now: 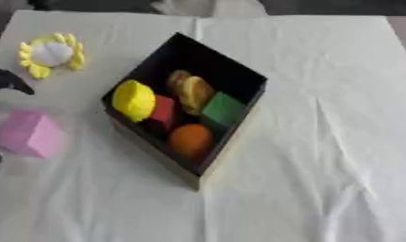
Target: Pick up objects on the table and place them in the box.
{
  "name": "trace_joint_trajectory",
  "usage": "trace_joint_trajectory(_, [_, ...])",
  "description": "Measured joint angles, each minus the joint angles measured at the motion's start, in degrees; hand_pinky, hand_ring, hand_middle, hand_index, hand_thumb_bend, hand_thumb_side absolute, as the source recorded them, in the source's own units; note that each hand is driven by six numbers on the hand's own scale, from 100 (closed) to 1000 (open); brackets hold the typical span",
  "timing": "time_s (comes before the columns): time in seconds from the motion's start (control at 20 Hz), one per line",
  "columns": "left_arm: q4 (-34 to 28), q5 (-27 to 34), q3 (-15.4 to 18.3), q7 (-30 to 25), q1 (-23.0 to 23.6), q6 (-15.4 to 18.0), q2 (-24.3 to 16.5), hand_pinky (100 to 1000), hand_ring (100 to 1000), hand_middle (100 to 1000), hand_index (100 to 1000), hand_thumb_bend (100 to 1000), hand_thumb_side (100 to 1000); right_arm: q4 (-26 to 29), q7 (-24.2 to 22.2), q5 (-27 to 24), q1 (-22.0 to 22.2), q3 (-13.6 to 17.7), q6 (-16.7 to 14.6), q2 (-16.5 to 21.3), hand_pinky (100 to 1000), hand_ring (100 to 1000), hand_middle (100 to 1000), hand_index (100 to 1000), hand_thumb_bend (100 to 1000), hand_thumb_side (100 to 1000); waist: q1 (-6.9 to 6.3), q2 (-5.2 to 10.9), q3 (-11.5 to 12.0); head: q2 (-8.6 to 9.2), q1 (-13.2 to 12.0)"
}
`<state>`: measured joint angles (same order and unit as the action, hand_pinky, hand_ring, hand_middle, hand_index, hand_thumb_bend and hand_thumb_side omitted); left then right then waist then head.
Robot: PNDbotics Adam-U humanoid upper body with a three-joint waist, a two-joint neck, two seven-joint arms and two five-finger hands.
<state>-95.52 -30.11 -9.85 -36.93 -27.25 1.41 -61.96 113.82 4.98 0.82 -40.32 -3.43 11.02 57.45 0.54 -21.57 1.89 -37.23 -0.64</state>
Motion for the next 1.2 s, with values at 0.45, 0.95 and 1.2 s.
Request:
trace_joint_trajectory(0.45, [6.2,-1.5,-2.6,-0.2,-4.7,2.5,3.4,947,911,870,925,669,100,0.0,0.4,-0.3,0.0,0.2,0.4,-0.2,824,763,723,734,100,241,0.00,-0.03,-0.4,-0.02,-0.4])
trace_joint_trajectory(0.95, [9.6,-2.7,-5.1,0.1,-7.6,4.1,7.3,759,645,554,681,523,100,0.0,0.7,-0.5,0.3,0.2,1.0,-0.3,820,751,710,725,100,263,-0.36,-0.29,-0.9,0.03,-0.7])
trace_joint_trajectory(1.2, [5.7,-4.8,-4.1,1.9,-8.5,2.8,7.6,708,566,465,581,414,100,0.0,1.2,-0.9,1.0,0.3,1.5,-0.3,819,749,708,723,100,263,-0.58,-0.37,-0.8,0.03,-0.6])
